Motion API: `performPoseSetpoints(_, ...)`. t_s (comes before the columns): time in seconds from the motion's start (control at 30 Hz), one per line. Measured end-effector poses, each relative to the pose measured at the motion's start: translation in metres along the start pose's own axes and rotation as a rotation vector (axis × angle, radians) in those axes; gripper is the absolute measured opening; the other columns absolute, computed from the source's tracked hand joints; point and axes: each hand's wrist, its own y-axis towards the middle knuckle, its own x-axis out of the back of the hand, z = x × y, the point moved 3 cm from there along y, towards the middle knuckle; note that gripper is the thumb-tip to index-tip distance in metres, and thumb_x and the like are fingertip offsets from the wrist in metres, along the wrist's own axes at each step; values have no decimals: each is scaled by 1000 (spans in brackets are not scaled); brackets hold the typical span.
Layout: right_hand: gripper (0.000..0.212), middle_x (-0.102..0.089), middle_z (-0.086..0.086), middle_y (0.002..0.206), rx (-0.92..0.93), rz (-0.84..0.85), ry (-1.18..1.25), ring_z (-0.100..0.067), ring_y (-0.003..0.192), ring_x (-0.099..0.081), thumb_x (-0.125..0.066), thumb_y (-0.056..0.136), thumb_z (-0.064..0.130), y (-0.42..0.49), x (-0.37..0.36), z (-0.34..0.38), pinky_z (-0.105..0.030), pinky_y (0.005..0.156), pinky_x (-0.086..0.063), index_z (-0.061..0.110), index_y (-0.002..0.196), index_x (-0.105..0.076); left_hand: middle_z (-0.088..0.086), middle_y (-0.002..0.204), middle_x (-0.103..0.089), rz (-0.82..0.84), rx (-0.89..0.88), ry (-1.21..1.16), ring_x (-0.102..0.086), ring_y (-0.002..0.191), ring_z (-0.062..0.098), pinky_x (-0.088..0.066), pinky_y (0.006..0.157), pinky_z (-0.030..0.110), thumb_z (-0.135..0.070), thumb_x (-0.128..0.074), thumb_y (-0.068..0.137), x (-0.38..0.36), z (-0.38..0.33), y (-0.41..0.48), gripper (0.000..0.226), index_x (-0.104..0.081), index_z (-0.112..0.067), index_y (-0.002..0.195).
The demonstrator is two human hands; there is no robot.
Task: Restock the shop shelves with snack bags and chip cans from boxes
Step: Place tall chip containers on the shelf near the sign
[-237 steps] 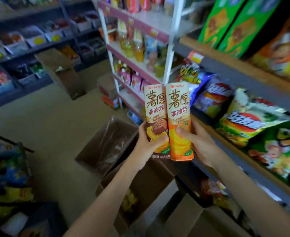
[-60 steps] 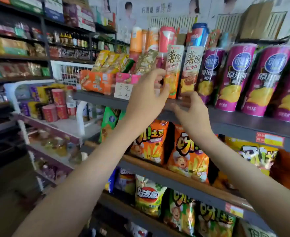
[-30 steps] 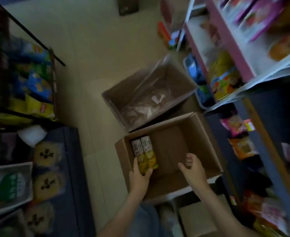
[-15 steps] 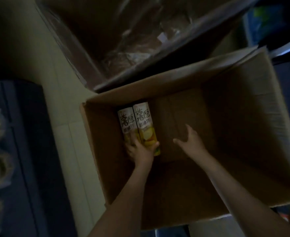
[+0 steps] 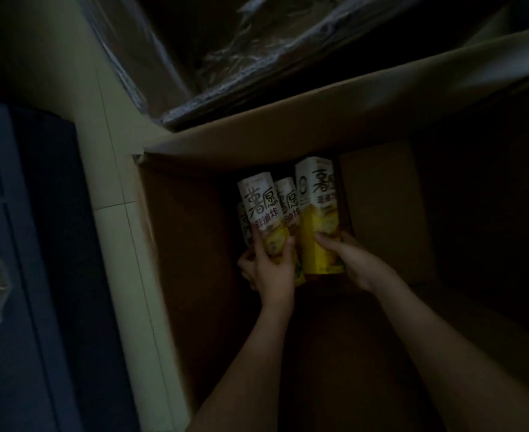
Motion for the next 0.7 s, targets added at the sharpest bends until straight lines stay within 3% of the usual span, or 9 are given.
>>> performPoseSetpoints(0.13,74,-52,1,137,15,-14,-12,-14,110,-49,-72,82,33,-1,6,-3,-30,95,-35,21,145,-36,5,156,-21,137,-32,-135,-29,141,30,-36,102,40,-34,-62,93,-3,3,1,83,-5,-50,151)
performPoseSetpoints(0.27,69,-57,6,120,50,-11,-24,-11,103,-53,-73,82,30,-5,1,0,-27,86,-42,25,141,-37,8,158,-11,192,-63,-14,-21,143,31,-33,107,48,-26,-68,89,-2,-2,0,99,7,-48,150)
performPoseSetpoints(0.37,59,-63,7,114,88,-1,-37,-12,104,-59,-76,80,27,-17,0,3,-34,96,-47,27,131,-46,11,156,-9,228,-47,16,-23,141,34,-35,104,47,-22,-73,85,3,-11,-9,107,8,-45,150)
performPoseSetpoints(0.43,64,-65,3,118,88,1,-33,-16,109,-61,-79,77,29,-37,0,6,-41,101,-47,22,132,-49,12,153,-12,267,-24,19,-26,138,36,-37,103,48,-18,-74,84,11,-15,-20,108,5,-47,150)
performPoseSetpoints(0.6,72,-63,3,121,87,-55,7,-17,111,-59,-83,72,29,-146,-2,30,-42,102,-46,26,133,-44,9,151,-24,423,-24,57,-32,137,35,-36,109,53,-29,-77,73,56,-54,-95,110,0,-61,144)
performPoseSetpoints(0.7,89,-64,4,122,116,-65,64,-19,113,-59,-90,58,39,-236,-1,56,-46,103,-44,29,134,-45,4,150,-28,517,-39,21,-34,137,31,-36,110,55,-37,-81,63,88,-89,-147,110,-8,-67,140)
